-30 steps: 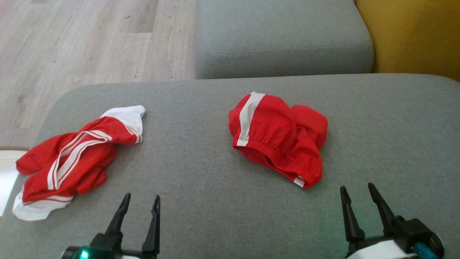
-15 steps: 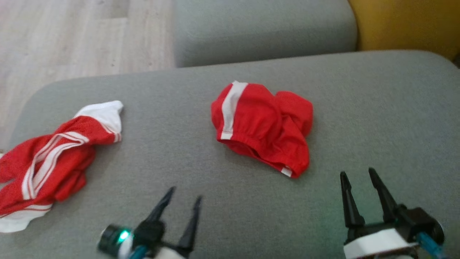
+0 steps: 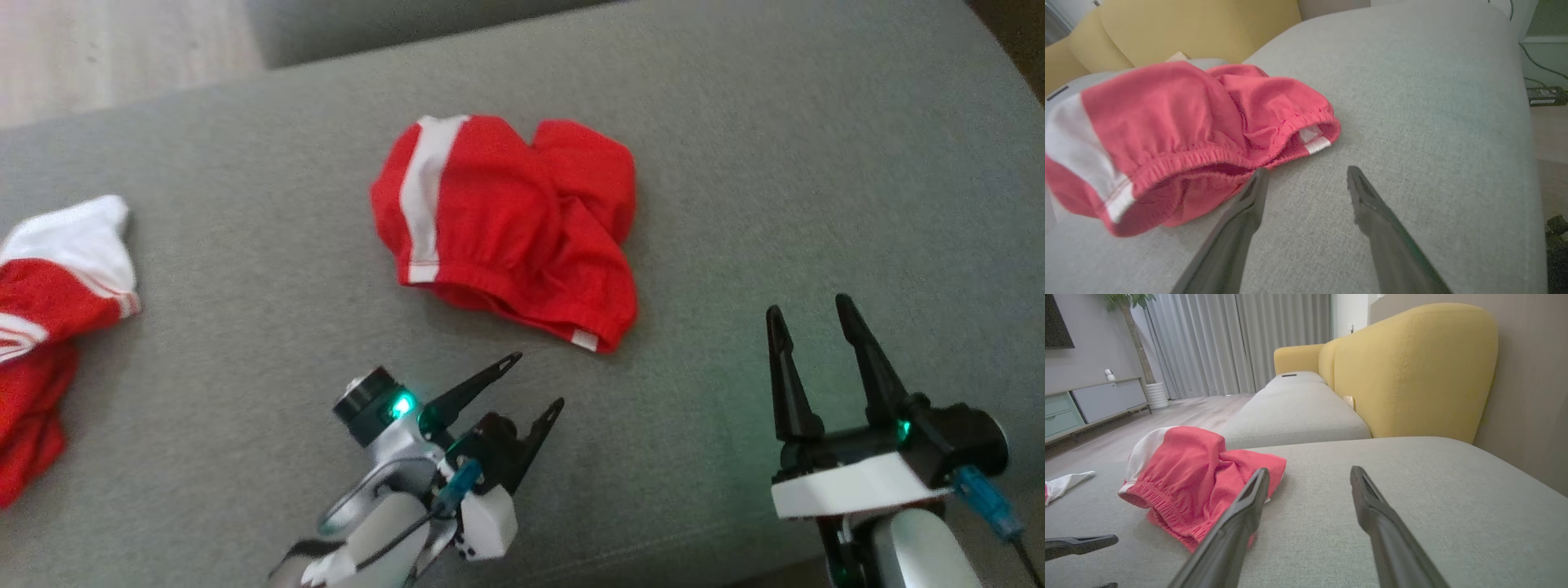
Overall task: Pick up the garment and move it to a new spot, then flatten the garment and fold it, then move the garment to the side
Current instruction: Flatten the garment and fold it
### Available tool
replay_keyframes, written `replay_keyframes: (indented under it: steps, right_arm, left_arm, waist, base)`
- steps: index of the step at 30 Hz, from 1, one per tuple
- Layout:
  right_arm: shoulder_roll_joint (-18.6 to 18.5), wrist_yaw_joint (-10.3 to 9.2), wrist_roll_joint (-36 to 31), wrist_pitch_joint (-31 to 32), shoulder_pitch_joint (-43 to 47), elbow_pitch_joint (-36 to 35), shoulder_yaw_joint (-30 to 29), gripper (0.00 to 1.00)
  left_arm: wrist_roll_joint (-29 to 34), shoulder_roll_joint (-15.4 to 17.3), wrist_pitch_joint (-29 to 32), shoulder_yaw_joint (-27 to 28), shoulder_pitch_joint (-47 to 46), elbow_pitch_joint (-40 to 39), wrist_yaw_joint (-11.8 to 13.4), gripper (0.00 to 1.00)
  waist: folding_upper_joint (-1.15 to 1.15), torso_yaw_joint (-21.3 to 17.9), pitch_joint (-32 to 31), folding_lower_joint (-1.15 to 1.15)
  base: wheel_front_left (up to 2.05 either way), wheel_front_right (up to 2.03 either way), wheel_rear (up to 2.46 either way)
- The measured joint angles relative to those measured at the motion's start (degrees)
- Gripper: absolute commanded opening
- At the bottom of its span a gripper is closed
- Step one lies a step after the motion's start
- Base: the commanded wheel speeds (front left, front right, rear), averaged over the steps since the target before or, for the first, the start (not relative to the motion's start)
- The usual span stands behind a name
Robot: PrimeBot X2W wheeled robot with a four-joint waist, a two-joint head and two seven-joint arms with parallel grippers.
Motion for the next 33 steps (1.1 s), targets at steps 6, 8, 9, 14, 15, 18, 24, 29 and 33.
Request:
replay_keyframes:
  steps: [6, 8, 9, 14, 15, 18, 24, 29, 33]
  right_arm:
    - [0.00, 0.00, 0.38, 0.00, -1.46, -0.56, 0.15, 1.00]
    - [0.00, 0.00, 0.65, 0.00, -1.99, -0.66, 0.15, 1.00]
    - [0.00, 0.00, 0.67, 0.00, -2.11, -0.79, 0.16, 1.00]
    - [0.00, 0.00, 1.15, 0.00, -3.16, -0.89, 0.20, 1.00]
    - [0.00, 0.00, 1.15, 0.00, -3.44, -0.90, 0.27, 1.00]
    - [0.00, 0.00, 1.63, 0.00, -4.20, -0.89, 0.54, 1.00]
    - [0.00, -0.01, 2.21, 0.00, -5.03, -0.91, 1.21, 1.00]
    - [0.00, 0.00, 2.33, 0.00, -6.33, -0.99, 0.57, 1.00]
    - [0.00, 0.00, 2.33, 0.00, -6.23, -0.77, -0.13, 1.00]
  left_arm:
    - [-0.09, -0.36, 0.00, -4.07, -6.37, 6.34, -0.08, 1.00]
    - [-0.10, -0.53, 0.00, -5.38, -8.53, 8.18, -0.01, 1.00]
    - [-0.35, -0.58, 0.00, -5.86, -9.40, 8.76, 0.00, 1.00]
    - [-2.14, -0.87, 0.00, -7.84, -12.83, 10.87, 0.71, 1.00]
    - [-2.48, -0.84, 0.00, -8.31, -13.32, 11.36, 0.88, 1.00]
    - [-3.46, -0.82, -0.01, -8.88, -14.18, 12.33, 1.60, 1.00]
    - [-5.03, -0.53, -0.11, -10.42, -16.67, 13.14, 2.45, 0.53]
    - [-7.25, -0.32, -0.10, -11.77, -17.96, 13.85, 1.43, 0.00]
    - [-10.88, -0.18, 0.00, -12.36, -17.54, 10.18, -0.78, 0.00]
  waist:
    - [0.00, -2.80, 3.52, 0.00]
    - [0.00, -3.61, 4.78, 0.00]
    - [0.00, -3.93, 5.36, -0.01]
    - [0.00, -4.91, 7.58, -0.01]
    - [0.00, -5.03, 7.83, 0.00]
    - [0.00, -5.37, 8.34, -0.01]
    - [0.00, -5.94, 9.92, -0.01]
    - [0.00, -5.42, 9.67, -0.01]
    - [0.00, -4.65, 7.70, -0.01]
  base:
    - [0.00, 0.00, 0.00]
    - [0.00, 0.00, 0.00]
    - [0.00, 0.00, 0.00]
    - [0.00, 0.00, 0.00]
    - [0.00, 0.00, 0.00]
    - [0.00, 0.00, 0.00]
    - [0.00, 0.00, 0.00]
    - [0.00, 0.00, 0.00]
    - [0.00, 0.00, 0.00]
